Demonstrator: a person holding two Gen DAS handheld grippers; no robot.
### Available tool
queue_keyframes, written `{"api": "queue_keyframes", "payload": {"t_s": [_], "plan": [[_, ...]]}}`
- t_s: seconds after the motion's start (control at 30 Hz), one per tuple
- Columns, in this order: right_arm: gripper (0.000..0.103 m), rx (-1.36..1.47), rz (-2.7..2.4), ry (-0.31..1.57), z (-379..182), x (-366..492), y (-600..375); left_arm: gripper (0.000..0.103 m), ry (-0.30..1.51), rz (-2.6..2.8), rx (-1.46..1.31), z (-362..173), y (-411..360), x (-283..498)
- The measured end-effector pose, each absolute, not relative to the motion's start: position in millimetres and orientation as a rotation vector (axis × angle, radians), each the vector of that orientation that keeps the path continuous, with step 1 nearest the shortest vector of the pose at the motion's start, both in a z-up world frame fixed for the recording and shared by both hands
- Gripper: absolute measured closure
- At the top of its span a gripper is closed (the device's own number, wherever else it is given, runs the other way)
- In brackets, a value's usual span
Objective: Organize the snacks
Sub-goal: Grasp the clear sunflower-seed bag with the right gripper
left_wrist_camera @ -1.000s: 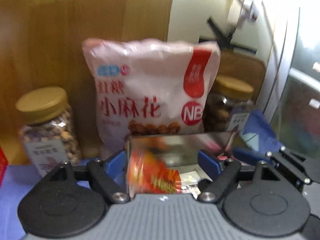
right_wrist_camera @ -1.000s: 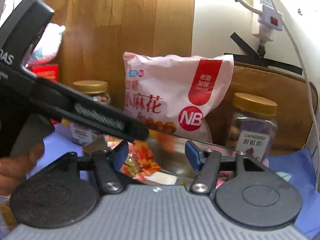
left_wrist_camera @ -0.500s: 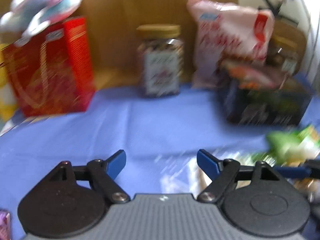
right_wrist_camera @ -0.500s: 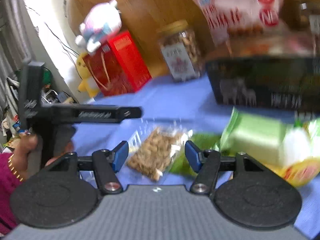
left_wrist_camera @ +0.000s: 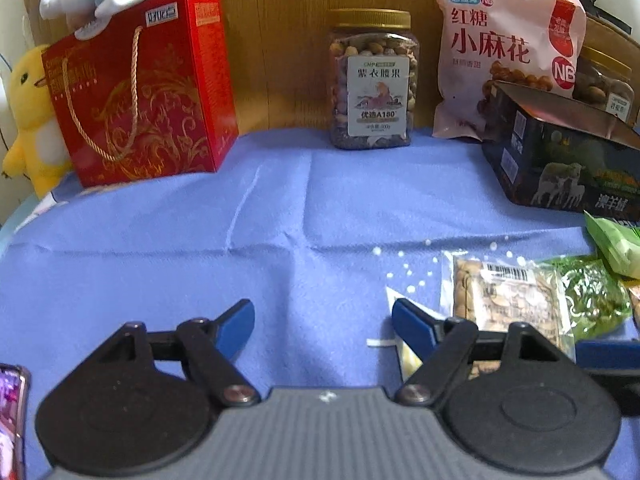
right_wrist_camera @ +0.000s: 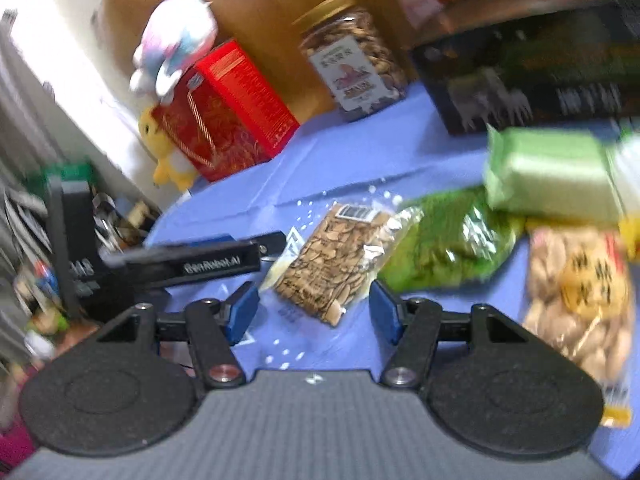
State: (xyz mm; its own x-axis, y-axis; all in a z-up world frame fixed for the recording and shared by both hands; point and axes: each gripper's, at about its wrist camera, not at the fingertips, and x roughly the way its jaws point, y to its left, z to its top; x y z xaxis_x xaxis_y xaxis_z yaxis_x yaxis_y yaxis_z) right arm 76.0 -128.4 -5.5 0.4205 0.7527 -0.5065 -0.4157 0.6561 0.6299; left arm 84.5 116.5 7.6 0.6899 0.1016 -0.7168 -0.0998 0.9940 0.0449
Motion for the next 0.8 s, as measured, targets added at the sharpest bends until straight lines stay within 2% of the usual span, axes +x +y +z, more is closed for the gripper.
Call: {"api": "queue_keyframes", "payload": {"t_s": [0.23,0.5,0.7,0.8], "plan": [[0.041,0.721,0.684,0.936,-12,79,-155,0.024,0.780,0.109,-0.001,4,116,84],[0.043,0.656,0.640,0.933,-7,87,-131,0.023,0.756,0.100,0.003,2,116,83],[0.064,0.663,0.626,0.932,-15,99,-121,0.022,0.741,0.098,0.010,2,115,83],[0.083,0.658,0.607,0.935,-18,102,-119,0.022,0.737,0.099,0.011,1,115,82]]}}
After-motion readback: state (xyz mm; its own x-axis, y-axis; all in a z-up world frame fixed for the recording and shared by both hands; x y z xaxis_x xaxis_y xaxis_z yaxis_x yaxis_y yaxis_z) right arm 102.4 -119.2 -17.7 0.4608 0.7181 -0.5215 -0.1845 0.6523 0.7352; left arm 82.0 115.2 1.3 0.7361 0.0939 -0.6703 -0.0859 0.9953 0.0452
